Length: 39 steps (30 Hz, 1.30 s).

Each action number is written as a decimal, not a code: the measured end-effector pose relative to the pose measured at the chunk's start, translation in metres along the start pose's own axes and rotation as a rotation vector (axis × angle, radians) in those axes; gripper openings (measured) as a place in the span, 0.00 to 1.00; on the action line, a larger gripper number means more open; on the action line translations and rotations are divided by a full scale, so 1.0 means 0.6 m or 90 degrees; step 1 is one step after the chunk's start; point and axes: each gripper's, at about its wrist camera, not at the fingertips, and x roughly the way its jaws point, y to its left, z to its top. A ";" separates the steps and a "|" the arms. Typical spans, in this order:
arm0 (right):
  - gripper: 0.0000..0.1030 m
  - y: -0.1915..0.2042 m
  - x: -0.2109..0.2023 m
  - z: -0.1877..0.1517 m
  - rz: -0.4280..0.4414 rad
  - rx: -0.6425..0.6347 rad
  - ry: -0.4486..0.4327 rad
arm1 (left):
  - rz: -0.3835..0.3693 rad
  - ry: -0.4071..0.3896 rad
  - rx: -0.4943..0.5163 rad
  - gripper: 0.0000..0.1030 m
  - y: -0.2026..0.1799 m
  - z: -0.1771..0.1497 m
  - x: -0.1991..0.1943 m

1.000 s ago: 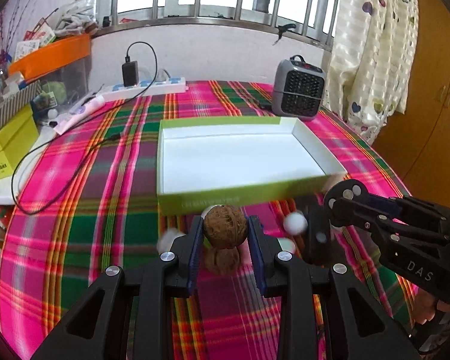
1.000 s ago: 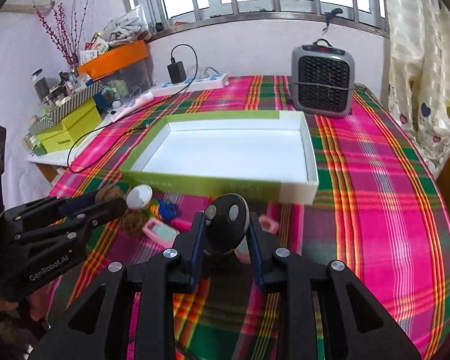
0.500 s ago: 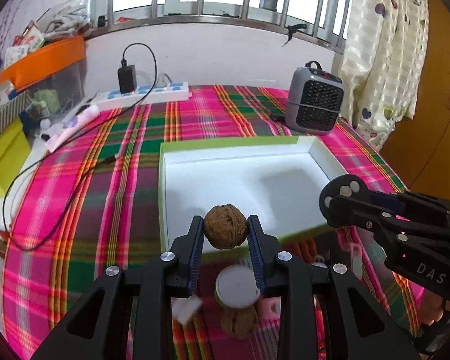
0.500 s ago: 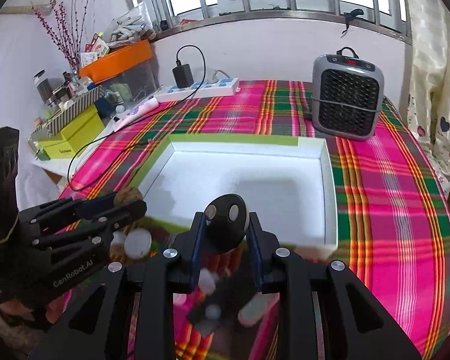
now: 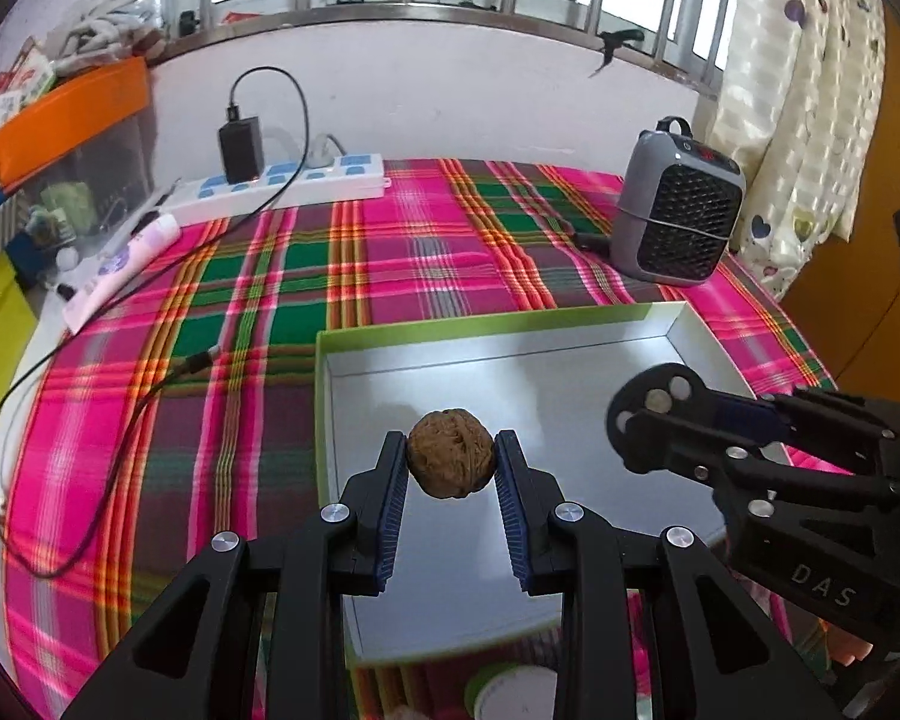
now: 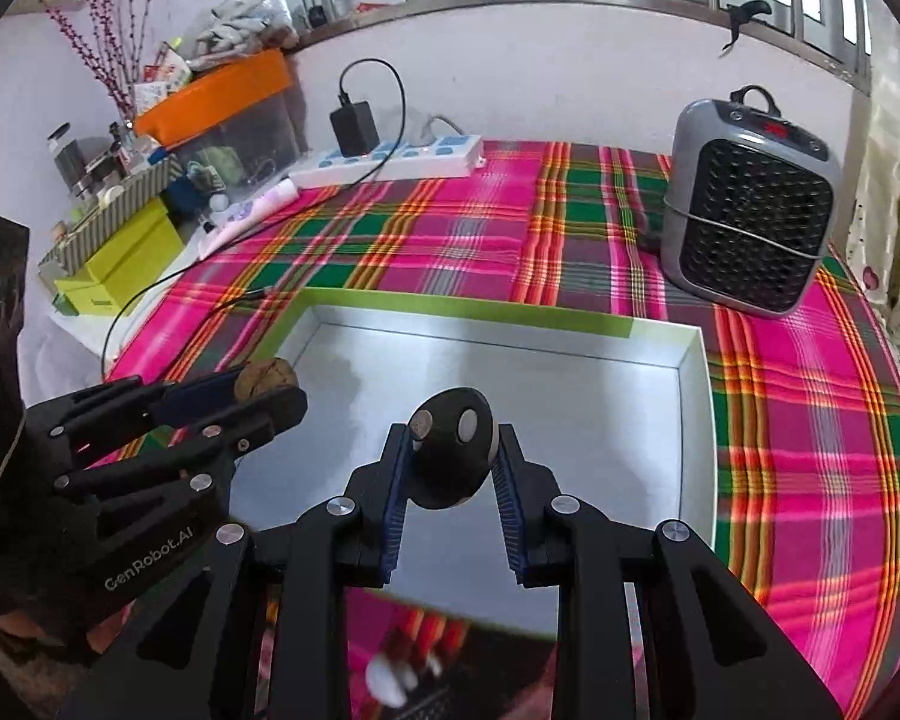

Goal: Organize objects
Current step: 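Lift and carry the walnut and black disc over the white tray with both tools, then open the right tool to drop the disc while the left tool releases the walnut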

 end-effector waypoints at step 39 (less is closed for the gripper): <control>0.28 -0.022 0.098 0.044 -0.007 0.005 0.066 | 0.014 0.060 0.011 0.27 0.014 0.028 0.091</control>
